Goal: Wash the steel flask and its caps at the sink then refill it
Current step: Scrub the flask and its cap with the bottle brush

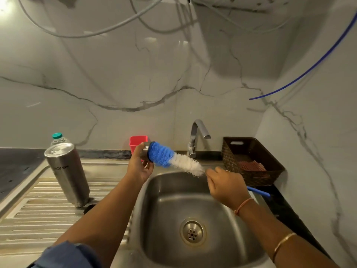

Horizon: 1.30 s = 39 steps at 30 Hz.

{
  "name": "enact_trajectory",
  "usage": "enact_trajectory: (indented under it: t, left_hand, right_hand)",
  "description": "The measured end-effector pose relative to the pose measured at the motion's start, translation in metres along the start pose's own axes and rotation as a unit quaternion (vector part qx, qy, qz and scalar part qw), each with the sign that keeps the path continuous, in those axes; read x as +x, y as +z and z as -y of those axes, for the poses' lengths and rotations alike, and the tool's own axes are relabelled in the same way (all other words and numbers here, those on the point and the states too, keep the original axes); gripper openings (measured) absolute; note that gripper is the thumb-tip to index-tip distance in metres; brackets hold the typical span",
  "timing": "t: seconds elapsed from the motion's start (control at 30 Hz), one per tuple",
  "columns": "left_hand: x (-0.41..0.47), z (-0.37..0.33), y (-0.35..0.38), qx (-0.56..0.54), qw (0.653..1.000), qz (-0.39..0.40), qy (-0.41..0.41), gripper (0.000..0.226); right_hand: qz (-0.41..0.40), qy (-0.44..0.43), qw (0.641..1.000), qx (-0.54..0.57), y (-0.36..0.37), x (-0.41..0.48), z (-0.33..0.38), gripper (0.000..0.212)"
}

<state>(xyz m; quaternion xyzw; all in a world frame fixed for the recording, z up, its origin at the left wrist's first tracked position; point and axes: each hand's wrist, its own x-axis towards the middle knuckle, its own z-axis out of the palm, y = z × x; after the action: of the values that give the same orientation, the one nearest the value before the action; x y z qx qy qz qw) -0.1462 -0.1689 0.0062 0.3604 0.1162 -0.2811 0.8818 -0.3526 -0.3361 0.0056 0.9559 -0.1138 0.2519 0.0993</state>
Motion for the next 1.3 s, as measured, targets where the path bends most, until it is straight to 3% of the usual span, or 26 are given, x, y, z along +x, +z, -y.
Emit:
enact_trajectory:
  t: [0.1, 0.17, 0.2, 0.27, 0.3, 0.33, 0.4, 0.47, 0.53, 0.57, 0.6, 0.67, 0.73, 0.77, 0.8, 0.83, 0.87, 0.9, 0.93, 1.0, 1.03, 1.1, 1.17, 1.2, 1.23, 1.3]
  left_hand:
    - [-0.002, 0.003, 0.002, 0.044, 0.999, 0.004, 0.001, 0.028]
    - [-0.003, 0.003, 0.004, 0.053, 0.998, 0.014, 0.008, 0.023]
    - [-0.003, 0.002, 0.005, 0.053, 0.998, 0.022, 0.013, 0.024]
    - [-0.005, -0.001, 0.007, 0.057, 0.997, 0.048, 0.026, 0.027]
    - [-0.005, -0.001, 0.009, 0.057, 0.996, 0.06, 0.033, 0.027]
    - [-0.005, -0.001, 0.01, 0.055, 0.995, 0.07, 0.036, 0.026]
    - [-0.006, 0.0, 0.014, 0.048, 0.995, 0.082, 0.04, 0.034]
    - [-0.006, 0.0, 0.016, 0.041, 0.994, 0.086, 0.053, 0.05]
    - [-0.003, -0.003, 0.017, 0.041, 0.993, 0.091, 0.068, 0.057]
    - [-0.002, -0.005, 0.016, 0.042, 0.993, 0.09, 0.07, 0.053]
    - [-0.001, -0.007, 0.017, 0.042, 0.993, 0.09, 0.069, 0.048]
    - [-0.003, -0.007, 0.018, 0.036, 0.994, 0.081, 0.063, 0.039]
    - [-0.007, -0.007, 0.021, 0.032, 0.995, 0.064, 0.063, 0.033]
    - [-0.008, -0.007, 0.022, 0.033, 0.995, 0.066, 0.067, 0.033]
    - [-0.009, -0.008, 0.023, 0.038, 0.994, 0.074, 0.074, 0.036]
    - [-0.01, -0.01, 0.024, 0.04, 0.992, 0.08, 0.084, 0.042]
    - [-0.011, -0.012, 0.026, 0.041, 0.991, 0.084, 0.092, 0.047]
    - [-0.012, -0.014, 0.027, 0.038, 0.991, 0.083, 0.099, 0.049]
    - [-0.012, -0.016, 0.028, 0.032, 0.991, 0.079, 0.105, 0.05]
    - [-0.011, -0.02, 0.027, 0.016, 0.992, 0.066, 0.107, 0.045]
    - [-0.011, -0.022, 0.025, 0.009, 0.993, 0.057, 0.105, 0.041]
    - [-0.009, -0.024, 0.02, 0.004, 0.995, 0.036, 0.096, 0.039]
    - [-0.007, -0.023, 0.016, 0.013, 0.995, 0.03, 0.092, 0.045]
    - [-0.006, -0.021, 0.015, 0.021, 0.995, 0.036, 0.093, 0.044]
    - [-0.006, -0.02, 0.015, 0.03, 0.994, 0.046, 0.092, 0.04]
    - [-0.007, -0.019, 0.015, 0.039, 0.993, 0.069, 0.083, 0.031]
  right_hand:
    - [0.05, 0.025, 0.998, 0.005, -0.004, 0.005, 0.002, 0.015]
    - [0.109, 0.076, 0.982, 0.133, -0.005, 0.01, 0.003, 0.02]
    - [0.159, 0.121, 0.948, 0.247, -0.005, 0.012, 0.003, 0.022]
    - [0.24, 0.22, 0.826, 0.46, -0.005, 0.012, 0.0, 0.026]
    - [0.262, 0.256, 0.772, 0.52, -0.004, 0.011, 0.0, 0.027]
    - [0.269, 0.273, 0.746, 0.545, -0.002, 0.009, 0.001, 0.027]
    - [0.239, 0.255, 0.761, 0.547, 0.0, 0.006, 0.009, 0.018]
    - [0.187, 0.189, 0.835, 0.482, 0.002, 0.005, 0.018, 0.015]
    - [0.109, 0.092, 0.95, 0.277, 0.005, 0.004, 0.024, 0.023]
    - [0.042, 0.052, 0.986, 0.155, 0.009, 0.005, 0.025, 0.019]
    - [-0.013, 0.025, 0.996, 0.081, 0.01, 0.005, 0.025, 0.017]
    - [-0.073, 0.017, 0.996, 0.056, 0.011, 0.006, 0.024, 0.017]
    - [-0.023, 0.077, 0.968, 0.238, 0.004, 0.012, 0.026, 0.017]
    - [0.027, 0.12, 0.924, 0.361, 0.003, 0.014, 0.026, 0.016]
    - [0.098, 0.161, 0.858, 0.477, 0.001, 0.014, 0.027, 0.016]
    - [0.147, 0.195, 0.796, 0.554, -0.002, 0.016, 0.029, 0.016]
    - [0.174, 0.21, 0.756, 0.595, -0.005, 0.017, 0.03, 0.014]
    - [0.185, 0.199, 0.754, 0.598, -0.004, 0.016, 0.03, 0.011]
    - [0.193, 0.178, 0.782, 0.565, -0.006, 0.015, 0.029, 0.017]
    - [0.204, 0.104, 0.91, 0.346, -0.001, 0.009, 0.023, 0.042]
    - [0.156, 0.063, 0.968, 0.188, 0.004, 0.006, 0.017, 0.041]
    - [0.019, 0.016, 0.999, 0.027, 0.013, 0.001, 0.007, 0.027]
    - [-0.035, 0.013, 0.998, 0.055, 0.013, -0.004, 0.007, 0.014]
    - [0.004, 0.036, 0.986, 0.16, 0.007, -0.002, 0.006, 0.013]
    - [0.06, 0.084, 0.95, 0.293, 0.001, 0.002, 0.006, 0.017]
    - [0.211, 0.195, 0.797, 0.532, -0.01, 0.004, 0.009, 0.024]
